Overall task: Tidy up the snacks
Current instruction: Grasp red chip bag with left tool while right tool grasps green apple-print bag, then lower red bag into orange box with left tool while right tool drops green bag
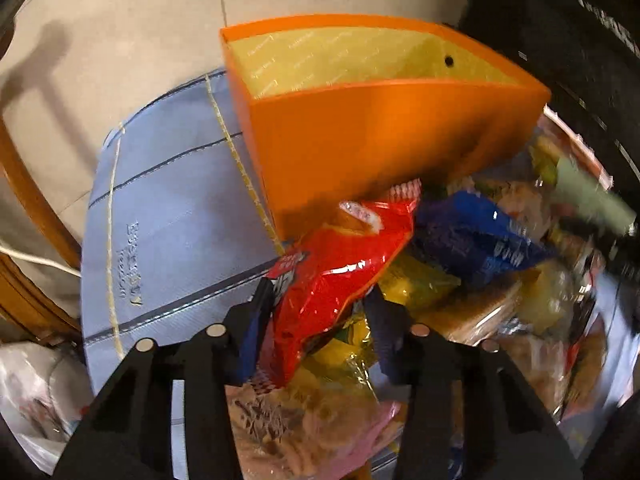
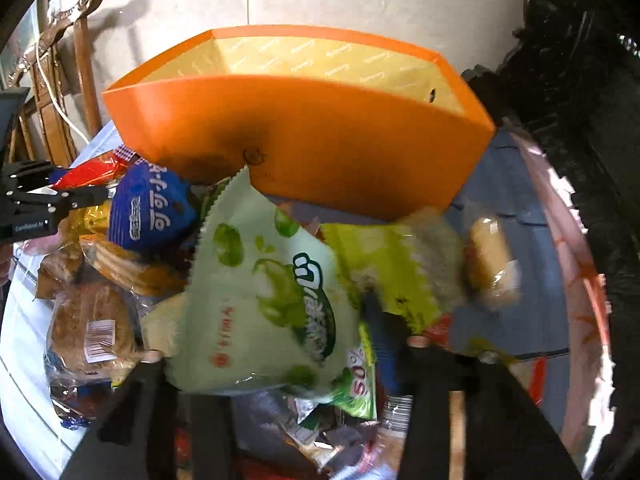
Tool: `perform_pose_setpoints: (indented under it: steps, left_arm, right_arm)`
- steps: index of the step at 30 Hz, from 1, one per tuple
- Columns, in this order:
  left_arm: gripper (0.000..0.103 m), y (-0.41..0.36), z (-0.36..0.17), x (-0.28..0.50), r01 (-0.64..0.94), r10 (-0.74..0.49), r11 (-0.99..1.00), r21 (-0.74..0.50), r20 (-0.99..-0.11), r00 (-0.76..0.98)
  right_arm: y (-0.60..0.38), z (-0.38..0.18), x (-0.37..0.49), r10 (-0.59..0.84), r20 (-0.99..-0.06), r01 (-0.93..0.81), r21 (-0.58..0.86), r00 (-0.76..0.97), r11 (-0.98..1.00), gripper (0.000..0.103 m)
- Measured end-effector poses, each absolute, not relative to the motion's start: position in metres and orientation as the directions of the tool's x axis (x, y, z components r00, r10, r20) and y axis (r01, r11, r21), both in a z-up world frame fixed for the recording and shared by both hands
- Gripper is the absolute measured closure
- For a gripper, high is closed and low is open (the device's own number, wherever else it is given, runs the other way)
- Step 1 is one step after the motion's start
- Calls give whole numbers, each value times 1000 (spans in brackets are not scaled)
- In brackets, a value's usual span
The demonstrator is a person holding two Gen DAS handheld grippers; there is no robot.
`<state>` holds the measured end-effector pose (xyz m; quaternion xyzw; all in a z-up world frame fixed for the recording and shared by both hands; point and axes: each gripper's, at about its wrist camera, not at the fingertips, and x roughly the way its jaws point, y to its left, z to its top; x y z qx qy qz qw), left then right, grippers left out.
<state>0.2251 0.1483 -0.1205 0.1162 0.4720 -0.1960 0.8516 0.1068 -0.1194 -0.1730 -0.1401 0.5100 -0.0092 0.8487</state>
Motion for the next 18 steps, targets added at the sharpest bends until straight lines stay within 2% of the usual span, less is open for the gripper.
perform_pose_setpoints:
  steps: [2, 3, 7, 9, 12, 18]
  left_arm:
    - [62, 147, -118, 230, 449, -220, 893, 17, -855, 470]
    - [66, 150, -114, 235, 439, -204, 898, 27, -858, 471]
    - [67, 144, -99, 231, 429, -196, 902, 44, -845, 498]
    - [74, 138, -90, 223, 430, -187, 901, 64, -836, 515]
    - [74, 151, -73, 214, 379, -218, 925, 0, -818, 532]
    - [74, 150, -48, 195, 342, -229, 939, -32, -800, 555]
  right_arm:
    - [-121, -167, 107, -172, -860, -115, -256, 481, 960, 76]
    - [-123, -163, 107, -170, -861, -98, -245, 480, 964, 77]
    - [-130, -147, 99, -173, -853, -62, -232, 493, 971, 80]
    - [-132, -139, 94, -173, -844, -55, -232, 507, 971, 81]
    - [-138, -124, 88, -140, -843, -30, -181, 519, 983, 81]
    - [-133, -94, 78, -100, -822, -55, -158, 561, 986, 84]
